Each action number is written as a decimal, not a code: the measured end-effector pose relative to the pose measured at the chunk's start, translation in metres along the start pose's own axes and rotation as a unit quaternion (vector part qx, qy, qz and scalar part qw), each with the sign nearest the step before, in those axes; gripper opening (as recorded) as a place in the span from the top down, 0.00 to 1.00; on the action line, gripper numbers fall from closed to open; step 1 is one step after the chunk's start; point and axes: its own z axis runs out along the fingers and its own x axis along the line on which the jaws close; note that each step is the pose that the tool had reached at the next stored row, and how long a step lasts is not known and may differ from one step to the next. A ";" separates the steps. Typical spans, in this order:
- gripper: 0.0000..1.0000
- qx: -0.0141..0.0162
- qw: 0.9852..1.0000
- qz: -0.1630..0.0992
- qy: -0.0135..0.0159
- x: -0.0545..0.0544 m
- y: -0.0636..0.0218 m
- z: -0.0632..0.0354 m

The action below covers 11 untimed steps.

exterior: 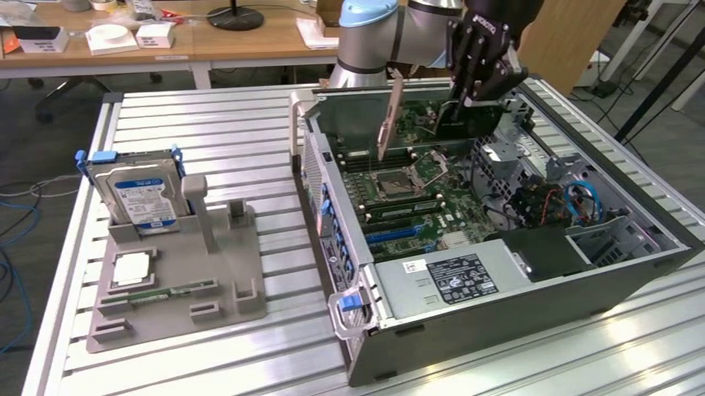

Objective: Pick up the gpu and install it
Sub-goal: 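Insert the gpu into the slot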

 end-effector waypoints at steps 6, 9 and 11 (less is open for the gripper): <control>0.74 0.003 1.000 0.000 0.000 0.000 -0.0002 0.0096; 0.74 0.005 1.000 0.000 0.000 0.000 -0.0003 0.0135; 0.74 0.006 1.000 0.000 0.000 0.000 -0.0004 0.0161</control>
